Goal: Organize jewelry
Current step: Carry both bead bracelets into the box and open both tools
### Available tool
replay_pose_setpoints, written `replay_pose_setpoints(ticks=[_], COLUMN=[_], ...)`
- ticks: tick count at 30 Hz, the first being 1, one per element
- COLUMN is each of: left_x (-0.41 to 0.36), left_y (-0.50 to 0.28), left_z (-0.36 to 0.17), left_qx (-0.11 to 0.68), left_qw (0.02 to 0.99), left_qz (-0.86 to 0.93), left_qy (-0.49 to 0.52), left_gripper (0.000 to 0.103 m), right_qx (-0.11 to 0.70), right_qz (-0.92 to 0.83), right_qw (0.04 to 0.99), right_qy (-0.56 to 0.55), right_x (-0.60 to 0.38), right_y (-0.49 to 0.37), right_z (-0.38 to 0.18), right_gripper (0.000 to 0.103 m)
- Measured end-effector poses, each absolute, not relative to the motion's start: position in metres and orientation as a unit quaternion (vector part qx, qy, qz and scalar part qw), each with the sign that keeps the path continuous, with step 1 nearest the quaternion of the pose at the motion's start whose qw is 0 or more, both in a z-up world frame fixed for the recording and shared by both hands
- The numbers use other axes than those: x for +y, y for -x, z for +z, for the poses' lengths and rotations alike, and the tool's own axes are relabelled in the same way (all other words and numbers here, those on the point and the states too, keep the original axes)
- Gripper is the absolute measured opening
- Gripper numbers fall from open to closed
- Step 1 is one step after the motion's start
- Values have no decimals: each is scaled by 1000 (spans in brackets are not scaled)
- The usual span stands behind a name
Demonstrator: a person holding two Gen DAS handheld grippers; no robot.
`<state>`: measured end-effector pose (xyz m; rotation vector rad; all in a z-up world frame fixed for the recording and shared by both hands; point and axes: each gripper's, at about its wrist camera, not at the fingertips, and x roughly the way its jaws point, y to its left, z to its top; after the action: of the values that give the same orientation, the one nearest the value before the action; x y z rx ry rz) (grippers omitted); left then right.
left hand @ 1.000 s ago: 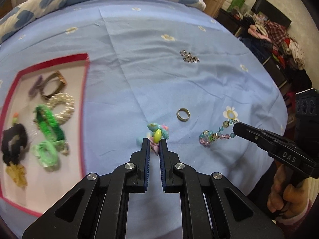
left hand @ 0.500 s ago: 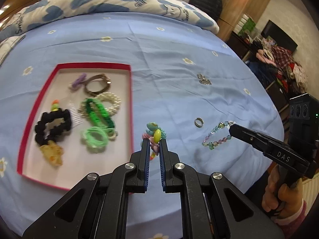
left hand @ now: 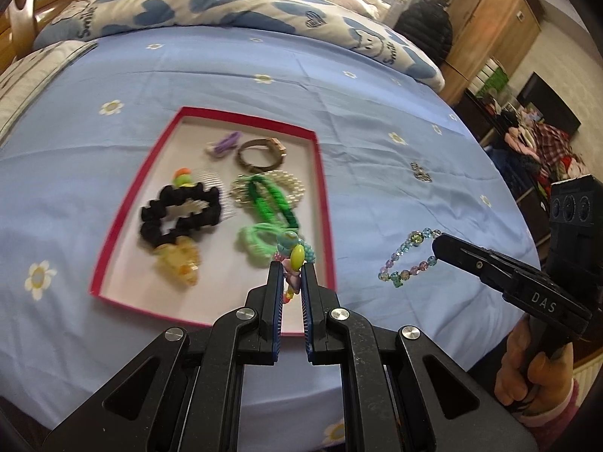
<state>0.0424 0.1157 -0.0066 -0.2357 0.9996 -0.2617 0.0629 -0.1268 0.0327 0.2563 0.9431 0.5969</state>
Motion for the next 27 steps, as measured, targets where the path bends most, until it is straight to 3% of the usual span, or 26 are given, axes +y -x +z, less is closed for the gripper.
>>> replay_pose_setpoints(ticks=[15,27], left_x=[152,162], left_y=[-43,-55], left_z=[-26,-60], left_qx=[490,520], left_qw=[854,833], left_qz=[-103,-96], left_qy=[142,161], left_gripper=[8,8], right_qx=[455,494], right_qz=[337,331], right_qw=[819,800], right_qy=[-92,-76], right_x=[-52,-30], right_y=[-70,-84], right_z=[28,-10], right_gripper=[7,7])
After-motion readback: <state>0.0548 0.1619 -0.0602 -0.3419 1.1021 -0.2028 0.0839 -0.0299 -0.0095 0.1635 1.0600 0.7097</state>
